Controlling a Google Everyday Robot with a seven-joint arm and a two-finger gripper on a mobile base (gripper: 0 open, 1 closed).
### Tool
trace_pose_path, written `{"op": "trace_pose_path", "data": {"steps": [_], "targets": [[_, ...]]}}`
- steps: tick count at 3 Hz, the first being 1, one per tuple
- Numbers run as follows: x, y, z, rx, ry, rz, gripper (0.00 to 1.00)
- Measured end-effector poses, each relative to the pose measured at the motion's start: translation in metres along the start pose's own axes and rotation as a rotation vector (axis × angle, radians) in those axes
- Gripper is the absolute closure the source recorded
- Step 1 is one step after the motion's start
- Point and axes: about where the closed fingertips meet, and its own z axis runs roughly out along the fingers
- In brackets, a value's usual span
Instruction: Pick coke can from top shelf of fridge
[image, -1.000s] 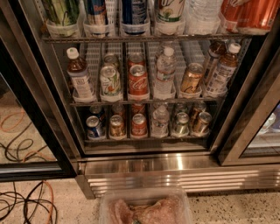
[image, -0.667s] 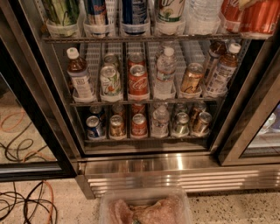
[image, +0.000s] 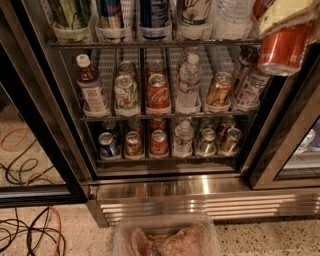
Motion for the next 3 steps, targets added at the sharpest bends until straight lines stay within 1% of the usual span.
{"op": "trace_pose_path", "data": {"steps": [1, 2, 3], "targets": [[0.047, 0.033, 0.012, -0.134, 0.145, 0.054, 1.00], [0.082, 0.052, 0.025, -0.253, 0.280, 0.135, 1.00], [0.104, 0.067, 0.028, -0.346, 0.376, 0.189, 1.00]]}}
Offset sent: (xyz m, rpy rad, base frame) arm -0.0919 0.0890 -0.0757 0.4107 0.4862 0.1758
